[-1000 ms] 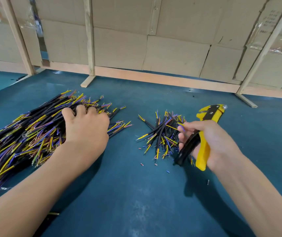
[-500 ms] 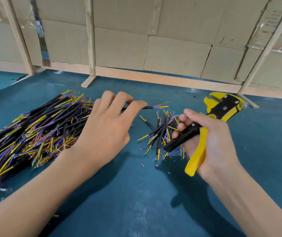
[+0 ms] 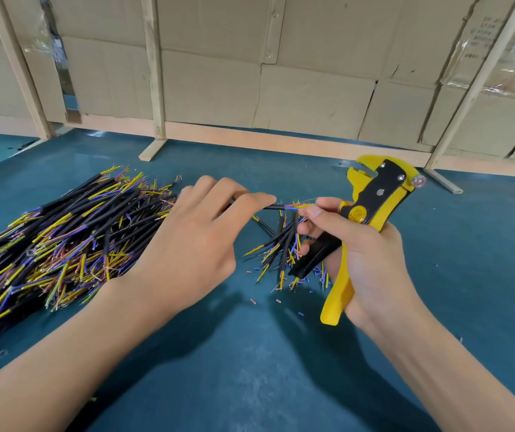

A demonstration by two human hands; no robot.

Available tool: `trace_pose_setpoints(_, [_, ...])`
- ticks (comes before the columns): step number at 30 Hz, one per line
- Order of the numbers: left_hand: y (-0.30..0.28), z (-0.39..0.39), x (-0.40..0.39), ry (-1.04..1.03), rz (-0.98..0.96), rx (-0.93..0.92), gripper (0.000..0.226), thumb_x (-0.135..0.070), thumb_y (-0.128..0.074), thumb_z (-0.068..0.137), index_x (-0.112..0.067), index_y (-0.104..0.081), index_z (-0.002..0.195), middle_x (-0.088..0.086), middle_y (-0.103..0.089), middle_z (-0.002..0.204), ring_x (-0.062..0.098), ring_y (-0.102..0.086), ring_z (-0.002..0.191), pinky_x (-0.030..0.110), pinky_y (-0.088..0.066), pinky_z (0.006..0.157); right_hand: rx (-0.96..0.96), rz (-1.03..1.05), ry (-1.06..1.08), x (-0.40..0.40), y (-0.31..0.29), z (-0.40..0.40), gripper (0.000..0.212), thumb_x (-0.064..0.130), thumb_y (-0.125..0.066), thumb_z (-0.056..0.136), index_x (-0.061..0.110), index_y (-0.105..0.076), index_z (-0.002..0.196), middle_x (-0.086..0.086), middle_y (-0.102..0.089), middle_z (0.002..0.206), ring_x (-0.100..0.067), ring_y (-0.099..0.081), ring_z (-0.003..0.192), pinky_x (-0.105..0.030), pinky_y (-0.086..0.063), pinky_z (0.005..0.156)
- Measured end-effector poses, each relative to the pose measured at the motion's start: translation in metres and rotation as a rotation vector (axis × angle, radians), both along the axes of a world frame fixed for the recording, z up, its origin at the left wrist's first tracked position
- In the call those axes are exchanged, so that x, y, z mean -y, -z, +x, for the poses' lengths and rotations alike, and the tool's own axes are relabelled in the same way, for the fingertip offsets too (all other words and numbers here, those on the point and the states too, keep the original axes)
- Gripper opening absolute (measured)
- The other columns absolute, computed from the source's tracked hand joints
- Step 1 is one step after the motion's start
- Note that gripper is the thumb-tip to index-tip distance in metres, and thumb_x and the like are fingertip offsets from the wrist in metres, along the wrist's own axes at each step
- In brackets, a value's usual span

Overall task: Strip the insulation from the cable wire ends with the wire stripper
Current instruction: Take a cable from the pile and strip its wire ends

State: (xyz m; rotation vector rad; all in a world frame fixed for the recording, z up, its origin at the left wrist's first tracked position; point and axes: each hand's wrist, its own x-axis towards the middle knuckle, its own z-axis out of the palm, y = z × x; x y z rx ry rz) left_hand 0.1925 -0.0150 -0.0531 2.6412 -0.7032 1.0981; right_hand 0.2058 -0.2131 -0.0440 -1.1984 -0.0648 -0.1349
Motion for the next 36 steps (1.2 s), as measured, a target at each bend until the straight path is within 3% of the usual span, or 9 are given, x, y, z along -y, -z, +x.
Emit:
trace_pose_setpoints(5, [0.002,-0.001,-0.001,0.086,-0.054,-0.054,0.072,0.015,-0.037,0.068,-0.009,-0.063,0.132,0.013,-0.060,0.106,0.037,-0.057,0.090,0.055,-0.047,0.077,0.049,0.027,-0.036,-0.001,-0.002,-0.002,0.012,0.000,-0.075,0.076,0.005,-0.071,0.086,-0.023,-0.070,0.084,-0.029,-0.065,0.066,-0.038,-0.051,0.057])
trace_pose_setpoints(8, [0.004,0.000,-0.002,0.142,-0.075,-0.057,0.063,0.015,-0.044,0.078,-0.010,-0.063,0.132,0.011,-0.059,0.106,0.035,-0.056,0.090,0.052,-0.046,0.077,0.051,0.008,-0.051,-0.001,-0.003,-0.002,0.011,0.003,-0.073,0.072,0.006,-0.071,0.082,-0.019,-0.065,0.075,-0.028,-0.062,0.062,-0.038,-0.051,0.058])
trace_pose_setpoints(13, [0.007,-0.001,0.003,0.175,-0.116,0.026,0.027,-0.016,-0.059,0.100,-0.015,-0.069,0.125,0.006,-0.062,0.102,0.030,-0.060,0.087,0.045,-0.049,0.075,0.022,-0.008,-0.085,-0.003,-0.003,-0.004,0.010,0.005,-0.071,0.070,0.011,-0.073,0.078,-0.015,-0.064,0.072,-0.026,-0.061,0.060,-0.037,-0.052,0.055])
trace_pose_setpoints(21, [0.008,-0.002,0.002,0.158,-0.208,0.038,0.021,-0.020,-0.062,0.100,-0.013,-0.071,0.117,0.002,-0.067,0.101,0.025,-0.064,0.089,0.041,-0.052,0.077,0.005,0.004,-0.079,-0.005,-0.001,-0.003,0.012,0.004,-0.071,0.071,0.007,-0.072,0.082,-0.015,-0.064,0.072,-0.026,-0.061,0.060,-0.036,-0.052,0.055])
trace_pose_setpoints(28, [0.008,0.002,-0.008,0.088,-0.311,-0.026,0.020,-0.034,-0.063,0.097,-0.018,-0.072,0.105,-0.006,-0.066,0.092,0.019,-0.062,0.073,0.041,-0.053,0.067,-0.042,0.095,0.004,0.003,-0.005,0.006,0.019,0.004,-0.070,0.067,0.005,-0.068,0.086,-0.013,-0.060,0.067,-0.024,-0.059,0.057,-0.037,-0.051,0.053])
trace_pose_setpoints(36, [0.015,0.011,-0.018,0.005,-0.342,-0.107,0.016,-0.019,-0.070,0.094,-0.018,-0.076,0.108,-0.003,-0.063,0.098,0.019,-0.059,0.087,0.033,-0.050,0.082,-0.094,0.184,0.019,0.007,-0.006,0.010,0.033,0.004,-0.069,0.064,0.002,-0.064,0.096,-0.014,-0.060,0.071,-0.023,-0.057,0.057,-0.036,-0.051,0.054])
